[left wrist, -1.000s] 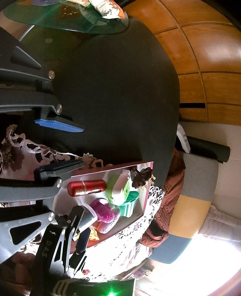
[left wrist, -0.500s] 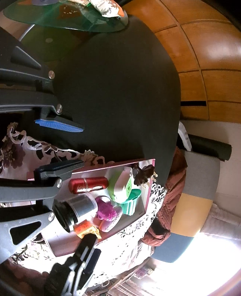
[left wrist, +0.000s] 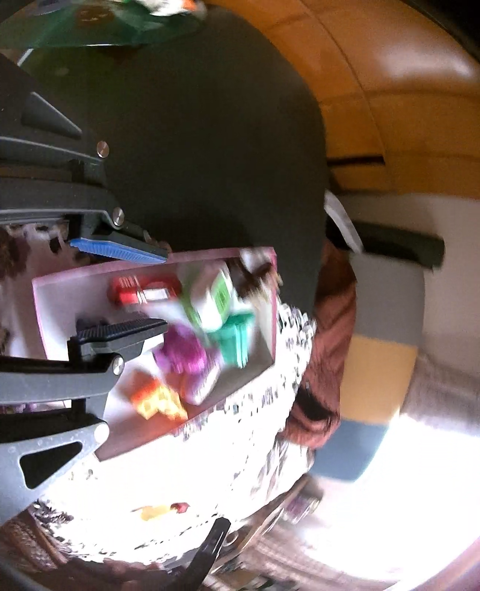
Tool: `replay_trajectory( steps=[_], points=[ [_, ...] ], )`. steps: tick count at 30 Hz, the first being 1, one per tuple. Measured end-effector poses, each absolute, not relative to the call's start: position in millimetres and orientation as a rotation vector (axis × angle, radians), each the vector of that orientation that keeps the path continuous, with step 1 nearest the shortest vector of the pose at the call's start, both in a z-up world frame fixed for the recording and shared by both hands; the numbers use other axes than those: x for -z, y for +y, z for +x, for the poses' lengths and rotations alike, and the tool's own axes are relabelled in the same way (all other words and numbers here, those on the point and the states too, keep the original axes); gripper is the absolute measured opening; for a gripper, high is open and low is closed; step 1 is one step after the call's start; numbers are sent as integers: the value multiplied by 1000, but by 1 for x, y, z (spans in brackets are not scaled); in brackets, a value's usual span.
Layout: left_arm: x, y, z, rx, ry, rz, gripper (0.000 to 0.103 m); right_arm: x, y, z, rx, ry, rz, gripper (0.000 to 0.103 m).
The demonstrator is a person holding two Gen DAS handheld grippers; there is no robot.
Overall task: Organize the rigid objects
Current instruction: 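Move both tools back to the yellow piece and red puzzle piece, then grasp the yellow printed piece with the left tool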
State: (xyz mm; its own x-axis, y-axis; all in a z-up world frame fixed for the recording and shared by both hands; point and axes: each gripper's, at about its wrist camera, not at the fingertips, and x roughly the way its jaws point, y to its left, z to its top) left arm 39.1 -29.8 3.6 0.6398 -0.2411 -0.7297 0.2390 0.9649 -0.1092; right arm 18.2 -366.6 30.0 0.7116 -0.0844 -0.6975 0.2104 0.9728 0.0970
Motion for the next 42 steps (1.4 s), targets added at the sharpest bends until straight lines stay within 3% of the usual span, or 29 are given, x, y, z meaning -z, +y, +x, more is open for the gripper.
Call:
replay_trajectory(
  steps=[13, 42],
  points=[
    [-9, -163, 34, 588, 867, 110, 31, 0, -544, -44, 695, 739, 504, 93],
    [61, -388, 32, 969, 1113, 247, 30, 16, -568, -58, 725, 766, 675, 93]
  ],
)
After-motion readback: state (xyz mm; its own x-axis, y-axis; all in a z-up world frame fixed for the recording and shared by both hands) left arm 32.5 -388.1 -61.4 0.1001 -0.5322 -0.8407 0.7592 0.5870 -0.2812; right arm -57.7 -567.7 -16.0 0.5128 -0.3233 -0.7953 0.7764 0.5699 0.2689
